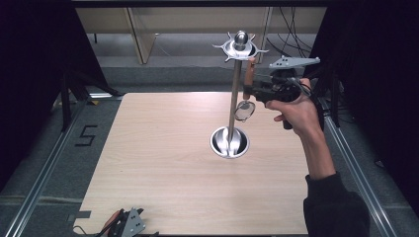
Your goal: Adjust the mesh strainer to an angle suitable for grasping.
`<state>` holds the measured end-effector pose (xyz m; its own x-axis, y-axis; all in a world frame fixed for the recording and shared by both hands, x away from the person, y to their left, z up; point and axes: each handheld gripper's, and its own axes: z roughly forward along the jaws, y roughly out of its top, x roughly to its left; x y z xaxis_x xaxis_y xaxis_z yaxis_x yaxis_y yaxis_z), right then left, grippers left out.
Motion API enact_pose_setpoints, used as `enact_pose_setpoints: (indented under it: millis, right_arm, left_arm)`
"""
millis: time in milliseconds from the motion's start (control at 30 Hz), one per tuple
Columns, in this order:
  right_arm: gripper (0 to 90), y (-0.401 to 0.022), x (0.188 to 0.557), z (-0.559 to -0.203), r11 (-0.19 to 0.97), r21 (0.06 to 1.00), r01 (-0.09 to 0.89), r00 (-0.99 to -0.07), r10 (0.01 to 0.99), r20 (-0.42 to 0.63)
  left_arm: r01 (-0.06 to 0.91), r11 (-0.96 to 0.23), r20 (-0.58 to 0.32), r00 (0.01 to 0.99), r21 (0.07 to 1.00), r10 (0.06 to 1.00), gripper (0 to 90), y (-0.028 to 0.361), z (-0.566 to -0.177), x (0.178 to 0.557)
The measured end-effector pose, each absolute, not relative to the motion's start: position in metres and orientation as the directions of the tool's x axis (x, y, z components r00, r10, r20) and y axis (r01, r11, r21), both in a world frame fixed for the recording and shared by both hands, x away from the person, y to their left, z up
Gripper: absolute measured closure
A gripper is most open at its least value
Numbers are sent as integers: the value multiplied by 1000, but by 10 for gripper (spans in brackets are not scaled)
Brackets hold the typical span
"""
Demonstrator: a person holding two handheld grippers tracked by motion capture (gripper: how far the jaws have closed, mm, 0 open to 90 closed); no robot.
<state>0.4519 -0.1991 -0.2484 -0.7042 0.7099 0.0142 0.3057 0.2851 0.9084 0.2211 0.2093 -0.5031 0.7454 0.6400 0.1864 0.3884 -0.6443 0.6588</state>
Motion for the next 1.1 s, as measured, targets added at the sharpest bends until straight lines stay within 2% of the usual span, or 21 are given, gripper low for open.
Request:
enact_pose_setpoints:
  millis: [233, 267, 600, 867, 1100]
  right_arm:
    - [682, -202, 450, -249, 282, 915, 289, -703, 711, 3]
    - [671, -201, 448, -250, 263, 912, 316, -701, 712, 38]
    - [604, -208, 439, -251, 245, 926, 288, -703, 711, 31]
    - [467, -217, 425, -255, 229, 932, 280, -676, 737, 21]
    - [413, -222, 412, -262, 207, 939, 275, -658, 753, 27]
  left_arm:
    - [380, -642, 182, 752, 666, 634, 166, 210, -503, 221]
    - [380, -642, 182, 752, 666, 634, 166, 209, -504, 221]
    - [381, -638, 178, 751, 669, 635, 166, 209, -503, 221]
    - [381, -639, 180, 750, 668, 636, 166, 209, -503, 222]
    - [381, -636, 178, 750, 671, 637, 166, 209, -503, 221]
